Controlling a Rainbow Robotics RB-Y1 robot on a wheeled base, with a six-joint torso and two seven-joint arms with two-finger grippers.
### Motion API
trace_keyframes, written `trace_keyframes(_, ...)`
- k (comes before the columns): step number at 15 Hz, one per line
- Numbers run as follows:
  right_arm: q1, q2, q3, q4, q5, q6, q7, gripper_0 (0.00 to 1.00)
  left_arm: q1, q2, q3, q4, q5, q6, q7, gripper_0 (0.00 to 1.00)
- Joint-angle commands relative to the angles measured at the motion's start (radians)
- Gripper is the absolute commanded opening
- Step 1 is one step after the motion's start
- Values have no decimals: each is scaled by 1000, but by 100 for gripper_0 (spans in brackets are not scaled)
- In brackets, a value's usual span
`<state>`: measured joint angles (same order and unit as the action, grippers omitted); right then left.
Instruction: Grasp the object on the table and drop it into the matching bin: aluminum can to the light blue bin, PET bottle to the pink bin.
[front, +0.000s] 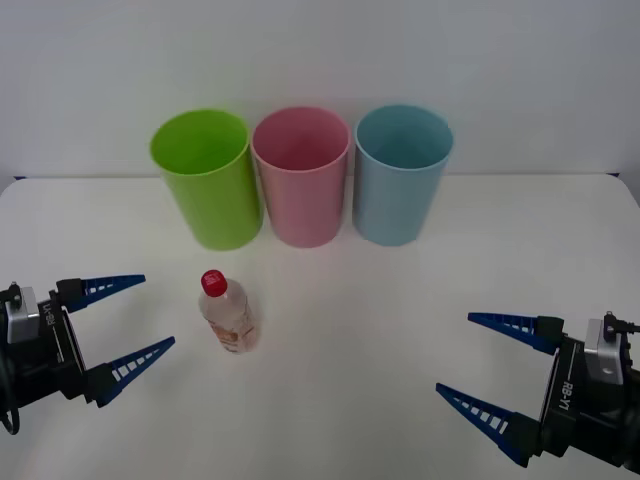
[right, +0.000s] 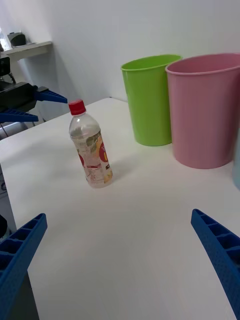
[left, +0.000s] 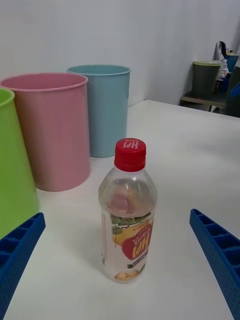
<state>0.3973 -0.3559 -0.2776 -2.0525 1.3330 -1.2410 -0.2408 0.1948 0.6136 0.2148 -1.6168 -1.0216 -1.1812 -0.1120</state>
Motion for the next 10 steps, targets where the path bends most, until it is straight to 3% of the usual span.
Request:
trace_keyframes(1, 0, 0, 0, 0, 0, 0, 0, 100, 0, 0, 0, 0, 0, 0, 0, 100)
trace_keyframes(5, 0, 0, 0, 0, 0, 0, 0, 100, 37, 29, -12, -29, 23, 5, -18, 100)
trace_keyframes(8, 0, 0, 0, 0, 0, 0, 0, 100, 49, 12, -14, -23, 44, 26, -129, 100)
trace_keyframes(10, 0, 0, 0, 0, 0, 0, 0, 100, 49, 8, -51, 15, 58, 29, -140, 100)
